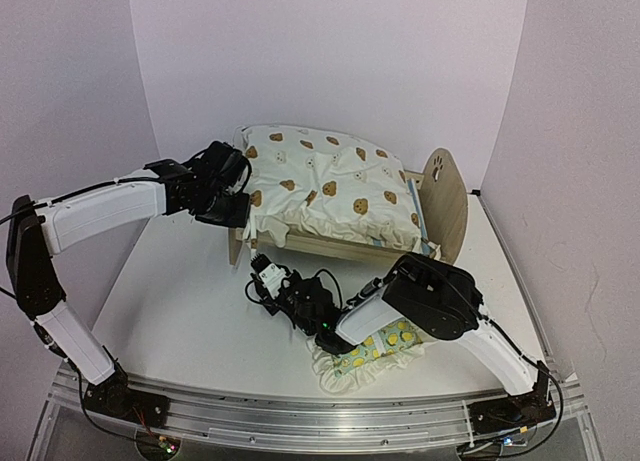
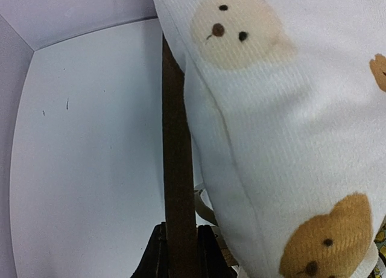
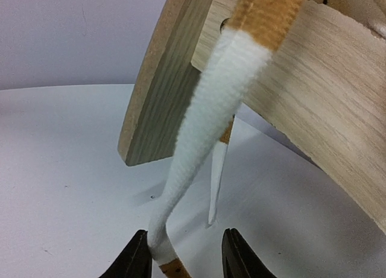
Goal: Set up the pet bed
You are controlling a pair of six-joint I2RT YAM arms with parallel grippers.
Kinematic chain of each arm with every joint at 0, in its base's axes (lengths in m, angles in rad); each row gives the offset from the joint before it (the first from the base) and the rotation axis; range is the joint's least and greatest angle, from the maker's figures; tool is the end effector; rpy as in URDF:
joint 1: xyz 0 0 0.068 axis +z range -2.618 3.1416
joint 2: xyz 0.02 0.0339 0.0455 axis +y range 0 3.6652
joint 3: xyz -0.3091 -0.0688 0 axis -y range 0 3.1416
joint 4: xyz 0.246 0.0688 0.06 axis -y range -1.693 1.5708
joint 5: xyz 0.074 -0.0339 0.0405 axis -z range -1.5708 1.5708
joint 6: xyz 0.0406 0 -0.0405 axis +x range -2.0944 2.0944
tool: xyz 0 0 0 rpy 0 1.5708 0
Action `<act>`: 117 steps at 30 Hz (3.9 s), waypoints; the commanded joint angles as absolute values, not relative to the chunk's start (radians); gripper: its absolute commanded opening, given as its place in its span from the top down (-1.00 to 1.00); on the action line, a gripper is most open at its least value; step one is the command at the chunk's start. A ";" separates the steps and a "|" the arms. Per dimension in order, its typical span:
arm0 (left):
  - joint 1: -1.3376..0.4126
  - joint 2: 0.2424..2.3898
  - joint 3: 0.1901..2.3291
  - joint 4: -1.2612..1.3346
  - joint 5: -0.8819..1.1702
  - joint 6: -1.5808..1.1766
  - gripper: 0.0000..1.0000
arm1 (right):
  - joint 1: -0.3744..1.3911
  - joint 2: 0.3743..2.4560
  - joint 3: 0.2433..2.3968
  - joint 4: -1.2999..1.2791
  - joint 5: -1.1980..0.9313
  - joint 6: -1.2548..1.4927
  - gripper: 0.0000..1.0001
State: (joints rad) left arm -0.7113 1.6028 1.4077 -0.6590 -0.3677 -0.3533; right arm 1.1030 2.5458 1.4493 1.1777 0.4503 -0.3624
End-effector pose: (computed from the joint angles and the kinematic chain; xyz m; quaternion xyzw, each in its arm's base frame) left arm 0.2795 -0.2216 0.3493 0.1008 0.9174 -0.0275 0.3840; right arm 0.2646 0.4845 0.1045 -0.3199 0.6009 0.1183 0.7229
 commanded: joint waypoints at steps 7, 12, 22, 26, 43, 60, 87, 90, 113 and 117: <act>-0.720 1.544 1.535 -0.560 -0.334 -0.300 1.00 | 1.105 2.453 1.301 1.216 0.319 -0.305 -0.24; -0.720 1.543 1.540 -0.559 -0.328 -0.299 1.00 | 1.105 2.353 1.166 1.210 0.397 -0.367 -0.05; -0.720 1.526 1.553 -0.572 -0.329 -0.295 1.00 | 1.100 2.326 1.169 1.216 0.420 -0.409 0.18; -0.719 1.527 1.555 -0.576 -0.324 -0.295 1.00 | 1.097 2.411 1.295 1.216 0.439 -0.467 0.26; -0.719 1.505 1.552 -0.576 -0.286 -0.288 1.00 | 1.036 2.599 1.584 1.133 0.352 -0.337 0.31; -0.721 1.489 1.598 -0.597 -0.215 -0.284 1.00 | 1.030 2.787 1.864 1.140 0.372 -0.394 0.13; -0.722 1.486 1.547 -0.568 -0.232 -0.293 1.00 | 1.098 2.678 1.653 1.258 0.427 -0.360 1.00; -0.722 1.490 1.528 -0.554 -0.230 -0.301 1.00 | 1.121 2.633 1.581 1.270 0.434 -0.349 1.00; -0.720 1.447 1.346 -0.467 -0.213 -0.356 1.00 | 1.263 2.372 1.190 1.293 0.382 -0.313 1.00; -0.721 1.467 1.358 -0.462 -0.215 -0.353 1.00 | 1.287 2.344 1.147 1.292 0.379 -0.292 1.00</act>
State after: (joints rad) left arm -0.7055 1.5383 1.3064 -0.6528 -0.3017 -0.3820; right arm 1.2576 2.4184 1.1855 1.2530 0.4067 -0.3278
